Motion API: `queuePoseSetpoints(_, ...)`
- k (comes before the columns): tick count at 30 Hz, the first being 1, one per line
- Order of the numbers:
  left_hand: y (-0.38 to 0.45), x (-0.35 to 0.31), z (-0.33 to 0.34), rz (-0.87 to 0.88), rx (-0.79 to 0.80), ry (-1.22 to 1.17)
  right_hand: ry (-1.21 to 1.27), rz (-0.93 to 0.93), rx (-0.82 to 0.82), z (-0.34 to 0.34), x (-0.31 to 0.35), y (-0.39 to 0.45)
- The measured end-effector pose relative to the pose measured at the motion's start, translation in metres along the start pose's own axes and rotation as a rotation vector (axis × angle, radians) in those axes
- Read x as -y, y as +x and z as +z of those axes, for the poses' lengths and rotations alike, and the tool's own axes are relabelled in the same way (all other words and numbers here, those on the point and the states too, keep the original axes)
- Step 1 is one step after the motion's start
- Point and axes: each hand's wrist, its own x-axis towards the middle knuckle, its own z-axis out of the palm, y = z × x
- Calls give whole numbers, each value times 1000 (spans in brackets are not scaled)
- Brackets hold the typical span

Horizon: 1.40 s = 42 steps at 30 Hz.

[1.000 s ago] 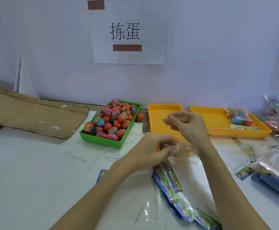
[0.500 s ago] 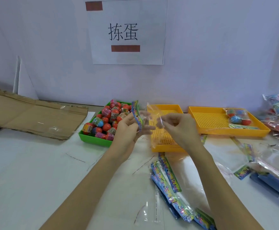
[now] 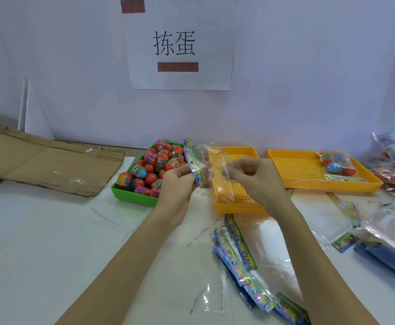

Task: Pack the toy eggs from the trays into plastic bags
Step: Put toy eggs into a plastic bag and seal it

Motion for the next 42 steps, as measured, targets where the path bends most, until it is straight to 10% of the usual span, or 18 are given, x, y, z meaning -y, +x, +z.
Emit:
queuePoseSetpoints(3,3,3,-4,75,-146,347,11,108,-141,-8,-2,3)
queuePoseSetpoints(9,-1,2,-4,41,-100,436,-126,134,142,8,4,-5)
queuePoseSetpoints(15,-1,0,-8,318,-129,934,-19,116,-281,-13,0,1)
queuePoseSetpoints(20,-2,1,-8,476,-45,1295,69,209,-314,-24,-4,-1)
queuePoseSetpoints(29,-3,-3,-9,709,-94,1422,138,266,-180,-18,4,-1)
queuePoseSetpoints(36,-3,-2,-3,1084,-14,1206,588,527,324,-25,16,-2)
queuePoseSetpoints(42,-8,-14,-1,819,-50,776,357,386,-99,-16,22,0)
